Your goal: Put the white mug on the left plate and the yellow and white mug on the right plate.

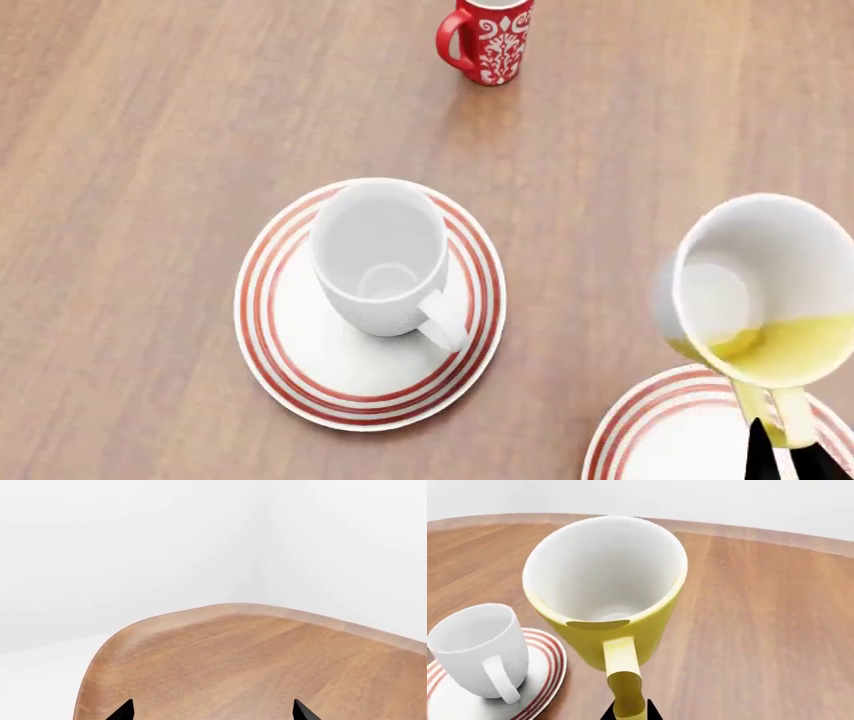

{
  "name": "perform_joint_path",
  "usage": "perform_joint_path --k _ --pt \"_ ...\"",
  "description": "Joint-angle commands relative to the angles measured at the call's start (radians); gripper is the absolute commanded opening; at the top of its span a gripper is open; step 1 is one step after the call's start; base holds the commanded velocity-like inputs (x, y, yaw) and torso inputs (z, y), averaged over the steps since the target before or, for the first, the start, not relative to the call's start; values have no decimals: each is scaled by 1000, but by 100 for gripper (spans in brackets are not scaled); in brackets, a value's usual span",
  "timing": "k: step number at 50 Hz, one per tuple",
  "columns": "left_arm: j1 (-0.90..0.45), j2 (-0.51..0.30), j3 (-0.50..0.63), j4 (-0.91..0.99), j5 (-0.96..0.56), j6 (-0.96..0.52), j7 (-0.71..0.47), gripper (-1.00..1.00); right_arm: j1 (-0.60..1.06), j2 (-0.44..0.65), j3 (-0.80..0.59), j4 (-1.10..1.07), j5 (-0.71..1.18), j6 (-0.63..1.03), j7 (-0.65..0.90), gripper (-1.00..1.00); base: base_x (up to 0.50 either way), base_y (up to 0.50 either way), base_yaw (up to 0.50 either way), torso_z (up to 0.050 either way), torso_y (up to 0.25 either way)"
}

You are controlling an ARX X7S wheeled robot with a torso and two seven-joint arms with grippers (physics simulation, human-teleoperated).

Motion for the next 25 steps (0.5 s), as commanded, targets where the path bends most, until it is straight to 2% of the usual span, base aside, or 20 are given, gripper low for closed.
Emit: perform_joint_path --k 1,13,25 --pt "5 -4 -5 8 -5 -3 -5 100 -194 -30 121 -69 44 -75 -68 -100 0 0 0 0 0" --pt "6 -8 -6 12 -6 -6 -10 100 -340 -102 168 -67 43 -180 -137 -100 0 0 0 0 0" --pt "10 -11 -7 21 -12 -10 -15 100 -382 -112 191 -10 52 -223 -173 -100 0 0 0 0 0"
